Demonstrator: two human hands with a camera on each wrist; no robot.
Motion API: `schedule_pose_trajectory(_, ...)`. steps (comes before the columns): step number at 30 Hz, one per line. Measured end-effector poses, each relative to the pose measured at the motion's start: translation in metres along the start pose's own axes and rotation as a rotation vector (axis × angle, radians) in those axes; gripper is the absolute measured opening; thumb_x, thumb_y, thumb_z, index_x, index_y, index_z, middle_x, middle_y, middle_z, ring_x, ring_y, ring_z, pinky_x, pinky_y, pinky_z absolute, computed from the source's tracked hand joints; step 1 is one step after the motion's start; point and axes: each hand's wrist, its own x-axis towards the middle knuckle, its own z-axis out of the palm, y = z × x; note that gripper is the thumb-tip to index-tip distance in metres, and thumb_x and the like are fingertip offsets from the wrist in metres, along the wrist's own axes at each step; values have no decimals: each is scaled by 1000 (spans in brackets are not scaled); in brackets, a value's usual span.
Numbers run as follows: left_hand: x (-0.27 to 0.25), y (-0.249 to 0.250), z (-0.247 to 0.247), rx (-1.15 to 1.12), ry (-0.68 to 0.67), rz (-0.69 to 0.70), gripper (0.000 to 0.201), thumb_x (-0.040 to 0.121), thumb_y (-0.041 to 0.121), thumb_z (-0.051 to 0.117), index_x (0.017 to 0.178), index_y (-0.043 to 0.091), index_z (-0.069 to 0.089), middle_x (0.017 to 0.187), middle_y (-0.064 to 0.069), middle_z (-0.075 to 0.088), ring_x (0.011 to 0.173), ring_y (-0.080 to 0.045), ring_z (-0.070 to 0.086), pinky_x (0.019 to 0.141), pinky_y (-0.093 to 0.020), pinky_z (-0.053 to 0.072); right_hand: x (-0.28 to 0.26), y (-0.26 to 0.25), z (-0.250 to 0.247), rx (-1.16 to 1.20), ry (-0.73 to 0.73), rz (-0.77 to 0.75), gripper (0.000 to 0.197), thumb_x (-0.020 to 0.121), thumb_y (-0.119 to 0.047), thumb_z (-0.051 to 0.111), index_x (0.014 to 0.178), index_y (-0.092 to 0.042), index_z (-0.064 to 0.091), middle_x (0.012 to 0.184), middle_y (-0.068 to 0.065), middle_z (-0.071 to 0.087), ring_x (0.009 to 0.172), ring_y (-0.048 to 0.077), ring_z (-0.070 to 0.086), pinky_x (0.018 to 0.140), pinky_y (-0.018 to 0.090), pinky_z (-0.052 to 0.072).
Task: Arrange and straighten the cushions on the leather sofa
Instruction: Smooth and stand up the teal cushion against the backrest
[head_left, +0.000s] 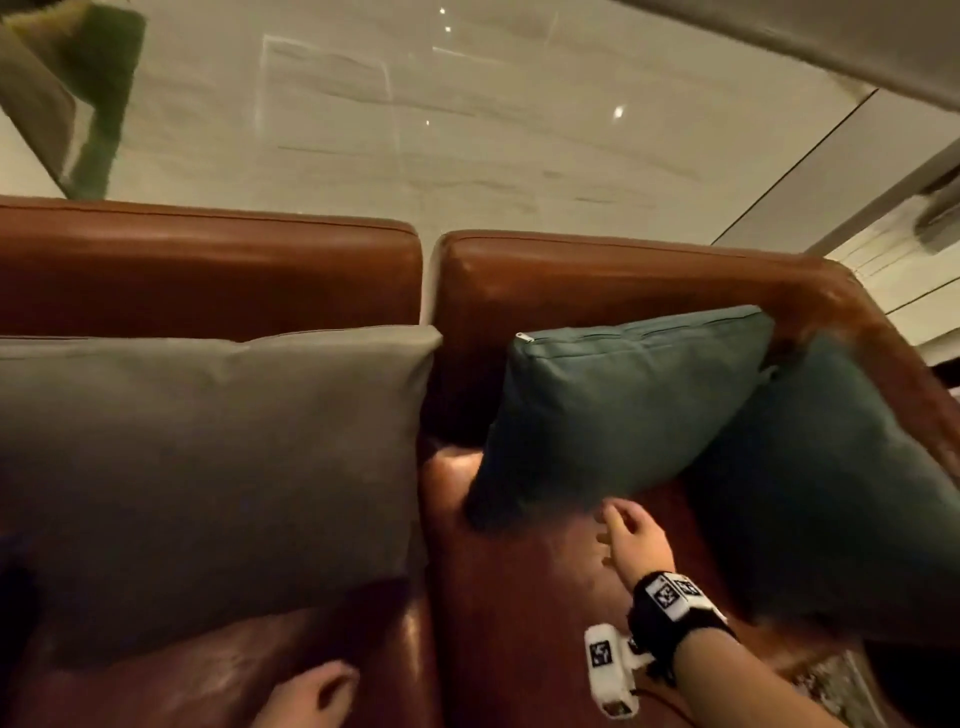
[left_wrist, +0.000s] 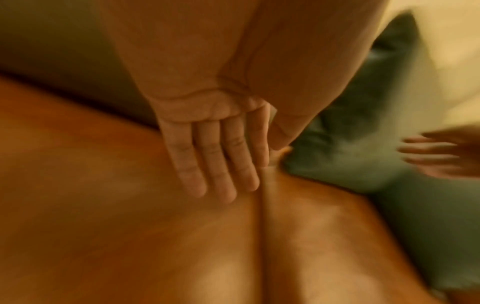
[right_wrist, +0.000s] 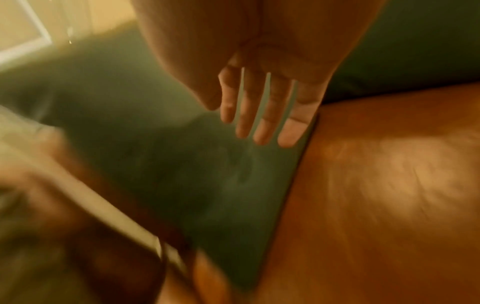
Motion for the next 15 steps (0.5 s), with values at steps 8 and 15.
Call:
schedule_pose_trajectory(8,55,248,55,-466,285,407,98,71,53,74,151,36,19,151,19,28,130,21,30,109,-11,26,157,-38,-153,430,315,-76,67,91,-31,66,145,-18,29,127,4,46,86,19,57,71,39,57)
schedule_pose_trajectory(15,99,324,76,-454,628,307,96,82,59,60,154,29,5,161,2,16,147,-13,21,121,-32,17,228,-35,-172,195,-83,-163,87,86,-44,68,153,-17,20,152,11,40,132,23,47,109,34,37)
